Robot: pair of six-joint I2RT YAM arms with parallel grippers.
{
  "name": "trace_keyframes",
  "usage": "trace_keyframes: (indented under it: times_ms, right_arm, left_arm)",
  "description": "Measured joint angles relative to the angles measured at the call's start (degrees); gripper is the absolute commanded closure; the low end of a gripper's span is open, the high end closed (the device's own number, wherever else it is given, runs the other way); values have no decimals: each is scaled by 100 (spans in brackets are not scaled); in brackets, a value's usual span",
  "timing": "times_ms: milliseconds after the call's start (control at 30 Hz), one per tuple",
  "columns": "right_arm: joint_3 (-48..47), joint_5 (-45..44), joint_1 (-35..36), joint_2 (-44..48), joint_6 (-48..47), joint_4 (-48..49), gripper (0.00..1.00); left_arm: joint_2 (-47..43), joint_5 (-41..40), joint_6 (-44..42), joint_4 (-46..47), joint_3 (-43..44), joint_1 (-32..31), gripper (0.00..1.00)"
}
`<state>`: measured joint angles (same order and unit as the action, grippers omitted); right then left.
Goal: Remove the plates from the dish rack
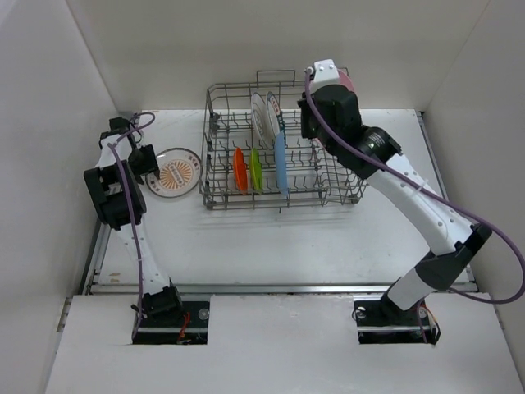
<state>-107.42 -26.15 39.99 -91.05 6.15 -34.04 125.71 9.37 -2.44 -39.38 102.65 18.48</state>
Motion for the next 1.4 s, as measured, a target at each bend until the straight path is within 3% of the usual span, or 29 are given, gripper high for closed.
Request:
trace_keyframes:
  times_ms: [167,367,633,833,1000,1267,1400]
  right_arm:
    - [306,-57,820,317,-35,20,100]
    - [817,-350,2420,485,59,-334,100]
    - [1145,-468,3851,-251,702,-1185,100]
    - [1239,-11,4273,-476,1174,-1539,100]
    - [1989,162,4358,-522,1438,-1300,100]
    - [2267,-533,4356,-1810,1663,-898,100]
    - [2426,-651,4358,-2170,1718,-619,85]
  left_arm:
    - [269,-116,-111,-321,323,0,34]
    - [155,-138,-245,-470,391,-2,24]
    - [-898,103,-330,-710,319,0,19]
    - [-1843,479,-470,-957,306,-42,16]
    - [-2387,710,-616,-1113,129,-188,15]
    - [-2966,922,-787,-1364,-96,-361,14]
    - [-3235,960,-887,-1453,-109,-361,13]
